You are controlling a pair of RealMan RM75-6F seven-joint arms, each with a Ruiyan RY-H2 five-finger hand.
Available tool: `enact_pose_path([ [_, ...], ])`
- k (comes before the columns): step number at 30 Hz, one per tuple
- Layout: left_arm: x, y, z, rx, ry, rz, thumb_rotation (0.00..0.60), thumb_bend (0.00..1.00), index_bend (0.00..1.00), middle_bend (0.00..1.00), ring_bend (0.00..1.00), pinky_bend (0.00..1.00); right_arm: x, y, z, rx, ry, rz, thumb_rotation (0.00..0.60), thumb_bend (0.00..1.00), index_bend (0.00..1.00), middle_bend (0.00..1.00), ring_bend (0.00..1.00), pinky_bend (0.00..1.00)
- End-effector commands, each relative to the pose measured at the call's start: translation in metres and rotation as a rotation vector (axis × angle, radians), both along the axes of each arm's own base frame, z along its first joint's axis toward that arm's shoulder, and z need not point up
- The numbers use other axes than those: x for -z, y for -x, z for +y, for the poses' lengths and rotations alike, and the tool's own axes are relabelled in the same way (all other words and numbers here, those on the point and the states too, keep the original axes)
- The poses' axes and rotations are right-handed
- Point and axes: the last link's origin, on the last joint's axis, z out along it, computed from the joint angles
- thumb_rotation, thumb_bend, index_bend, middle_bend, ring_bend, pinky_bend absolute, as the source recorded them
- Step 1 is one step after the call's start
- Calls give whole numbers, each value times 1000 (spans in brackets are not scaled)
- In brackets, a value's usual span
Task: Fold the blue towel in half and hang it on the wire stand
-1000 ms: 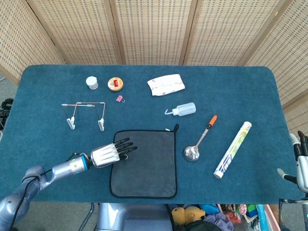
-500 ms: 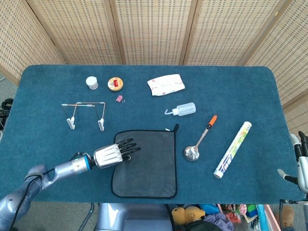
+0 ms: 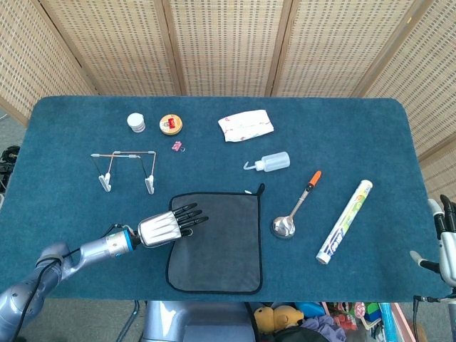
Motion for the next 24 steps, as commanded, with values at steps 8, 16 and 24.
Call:
enact_pose_path([
  [8, 4, -13, 2, 21, -1, -24, 600, 574, 571, 0, 0, 0, -1, 0, 0, 2, -6, -9, 600, 0, 0, 0, 0, 0],
  [16, 10, -32, 4, 69, 1, -40, 600, 574, 576, 0, 0, 0, -3, 1, -1, 6, 1, -18, 600, 0, 0, 0, 0, 0],
  [24, 24, -62, 9, 103, 19, -73, 600, 568, 590, 0, 0, 0, -6, 3, -2, 16, 9, -27, 600, 0, 0, 0, 0, 0],
])
